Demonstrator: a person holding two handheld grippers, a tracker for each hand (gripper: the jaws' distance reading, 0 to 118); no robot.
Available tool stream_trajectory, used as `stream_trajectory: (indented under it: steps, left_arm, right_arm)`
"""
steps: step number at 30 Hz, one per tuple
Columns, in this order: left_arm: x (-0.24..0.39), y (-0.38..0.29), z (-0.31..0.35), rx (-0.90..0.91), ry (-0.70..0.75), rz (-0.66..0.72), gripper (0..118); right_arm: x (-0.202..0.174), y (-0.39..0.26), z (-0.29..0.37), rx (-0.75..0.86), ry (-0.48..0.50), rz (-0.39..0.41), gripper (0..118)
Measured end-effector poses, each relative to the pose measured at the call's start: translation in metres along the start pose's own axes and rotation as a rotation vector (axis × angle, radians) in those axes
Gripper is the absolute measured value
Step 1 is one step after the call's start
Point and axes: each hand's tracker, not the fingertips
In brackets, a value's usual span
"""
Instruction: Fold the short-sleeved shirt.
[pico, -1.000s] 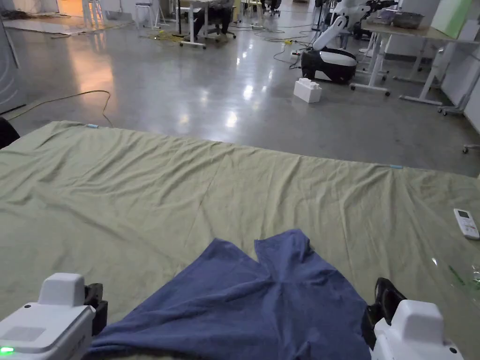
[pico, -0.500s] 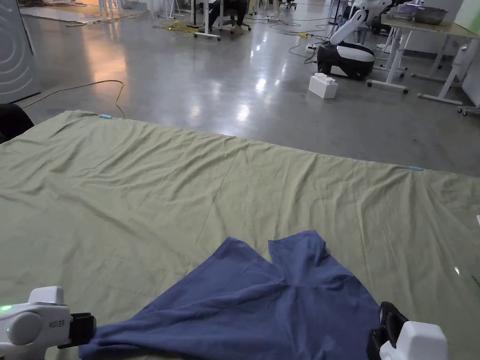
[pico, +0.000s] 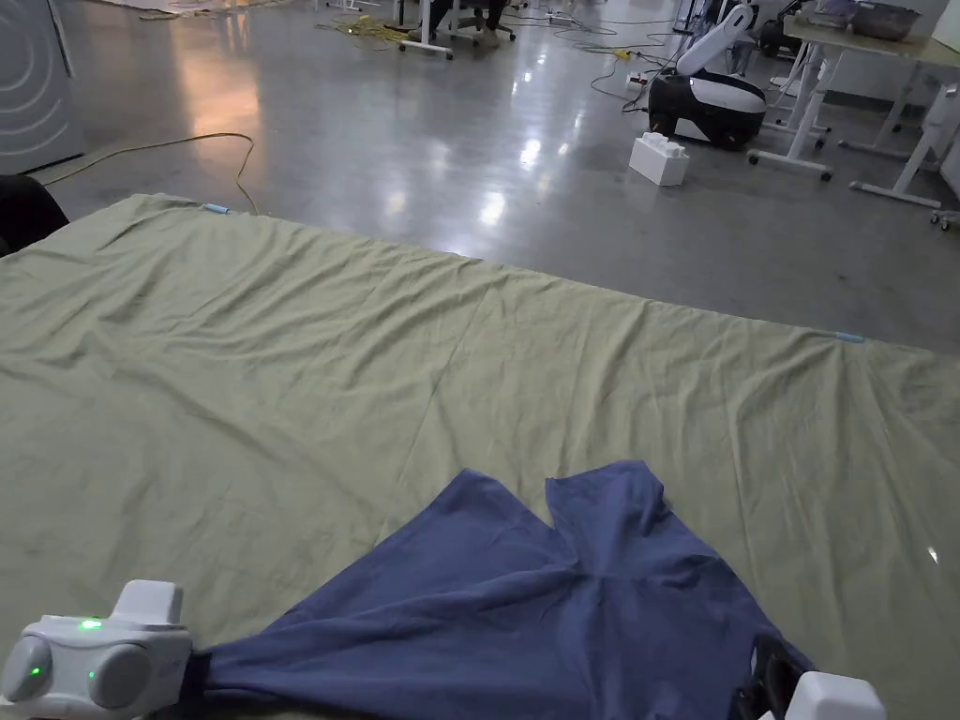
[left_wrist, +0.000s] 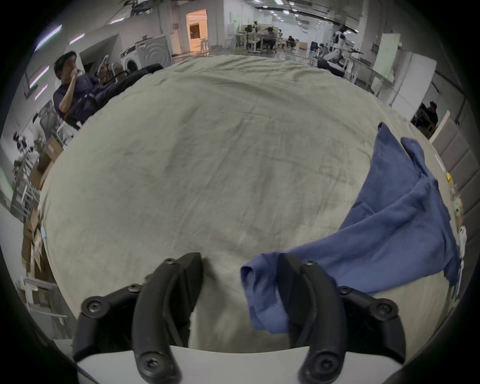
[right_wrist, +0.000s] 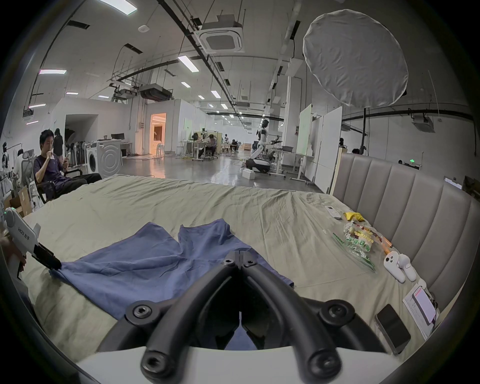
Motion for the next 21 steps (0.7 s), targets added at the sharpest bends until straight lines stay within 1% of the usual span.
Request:
stream_trajectory:
  steps: [1, 2, 3, 4, 5, 7, 8, 9, 12, 13, 14, 15, 17, 18, 19, 21]
  left_arm:
    - [0.005, 0.000, -0.001, -0.005, -0.001, -0.017, 51]
    - [0.009, 0.000, -0.003, -0.009, 0.006, -0.035, 35]
    - [0.009, -0.004, -0.003, -0.006, 0.016, -0.023, 20]
    - [0.007, -0.003, -0.002, -0.007, 0.014, -0.012, 12]
    - [0.004, -0.001, 0.000, -0.004, 0.006, 0.013, 8]
    - [-0.005, -0.005, 0.006, 0.024, -0.026, 0.084, 7]
    - [-0.007, -0.007, 0.009, 0.031, -0.027, 0.087, 6]
    - [-0.008, -0.009, 0.012, 0.036, -0.020, 0.082, 5]
    - [-0.012, -0.016, 0.023, 0.067, -0.027, 0.088, 5]
    - [-0.013, -0.017, 0.026, 0.074, -0.023, 0.097, 5]
    - [-0.014, -0.018, 0.029, 0.078, -0.027, 0.109, 5]
    - [-0.014, -0.018, 0.031, 0.084, -0.030, 0.122, 5]
    - [-0.013, -0.019, 0.036, 0.095, -0.025, 0.129, 5]
    - [-0.012, -0.019, 0.038, 0.098, -0.020, 0.128, 5]
    - [-0.011, -0.018, 0.037, 0.100, -0.016, 0.123, 5]
    - [-0.008, -0.018, 0.039, 0.120, 0.002, 0.102, 5]
  right_arm:
    - [-0.001, 0.000, -0.004, -0.005, 0.003, 0.000, 0]
    - [-0.001, 0.000, -0.008, -0.011, 0.009, -0.003, 0]
    - [-0.001, 0.001, -0.013, -0.017, 0.015, -0.005, 0]
    - [0.001, 0.002, -0.019, -0.020, 0.017, -0.008, 0]
    - [0.002, 0.003, -0.024, -0.023, 0.019, -0.009, 0]
    - [0.010, 0.009, -0.046, -0.039, 0.024, -0.008, 0]
    - [0.014, 0.013, -0.058, -0.056, 0.026, -0.006, 0]
    - [0.019, 0.017, -0.074, -0.102, 0.035, 0.000, 0]
    - [0.038, 0.025, -0.131, -0.250, 0.053, -0.022, 1]
    - [0.043, 0.028, -0.153, -0.304, 0.071, 0.000, 2]
    - [0.048, 0.029, -0.172, -0.341, 0.087, -0.010, 11]
    - [0.051, 0.029, -0.193, -0.380, 0.098, 0.006, 25]
    - [0.053, 0.029, -0.230, -0.435, 0.086, 0.063, 61]
    - [0.053, 0.027, -0.244, -0.459, 0.092, 0.115, 70]
    - [0.052, 0.026, -0.259, -0.476, 0.112, 0.160, 73]
    - [0.050, 0.021, -0.283, -0.497, 0.147, 0.177, 73]
